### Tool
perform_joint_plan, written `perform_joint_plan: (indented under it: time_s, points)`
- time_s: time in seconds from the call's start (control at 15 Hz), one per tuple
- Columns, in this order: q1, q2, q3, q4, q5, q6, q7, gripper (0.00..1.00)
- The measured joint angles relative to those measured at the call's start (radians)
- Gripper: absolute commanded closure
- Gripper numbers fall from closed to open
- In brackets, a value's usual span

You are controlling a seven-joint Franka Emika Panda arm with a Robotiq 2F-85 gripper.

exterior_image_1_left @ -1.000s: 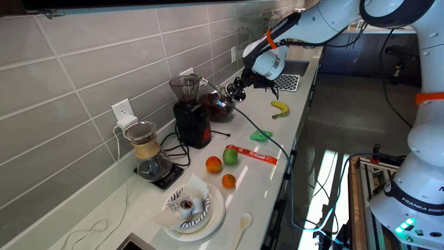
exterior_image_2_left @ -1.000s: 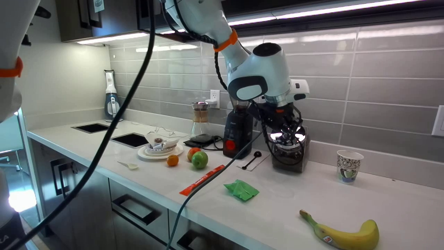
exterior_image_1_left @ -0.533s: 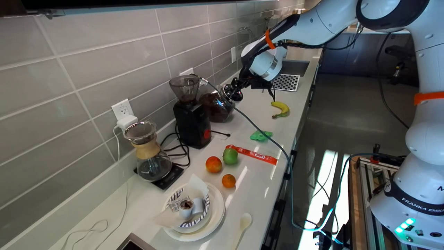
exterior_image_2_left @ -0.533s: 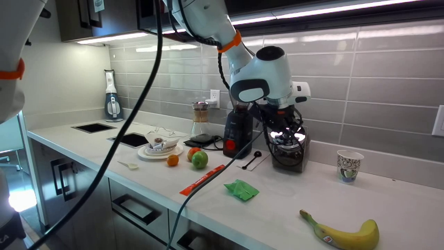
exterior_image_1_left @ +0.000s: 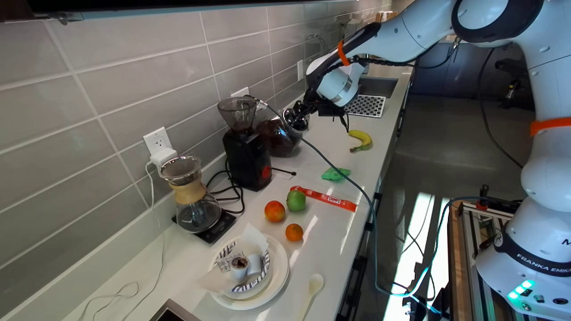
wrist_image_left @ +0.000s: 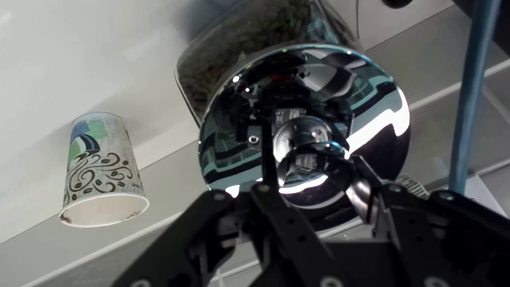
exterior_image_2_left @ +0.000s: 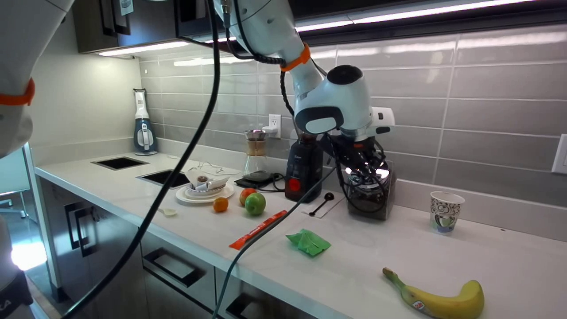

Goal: Move the silver lid to the counter, and then place it back on the clear object

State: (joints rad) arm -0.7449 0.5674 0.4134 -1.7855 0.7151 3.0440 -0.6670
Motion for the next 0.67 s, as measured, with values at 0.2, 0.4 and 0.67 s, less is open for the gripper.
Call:
perform_joint_plan:
  time_s: [0.2, 0.4, 0.67]
  points:
    - [-0.002, 0.015, 0.005, 0.016, 0.000, 0.002, -0.002, 0.79]
    - [-0.003, 0.029, 0.006, 0.031, 0.000, 0.002, -0.003, 0.79]
    - [-0.005, 0.046, 0.006, 0.050, 0.000, 0.002, -0.003, 0.79]
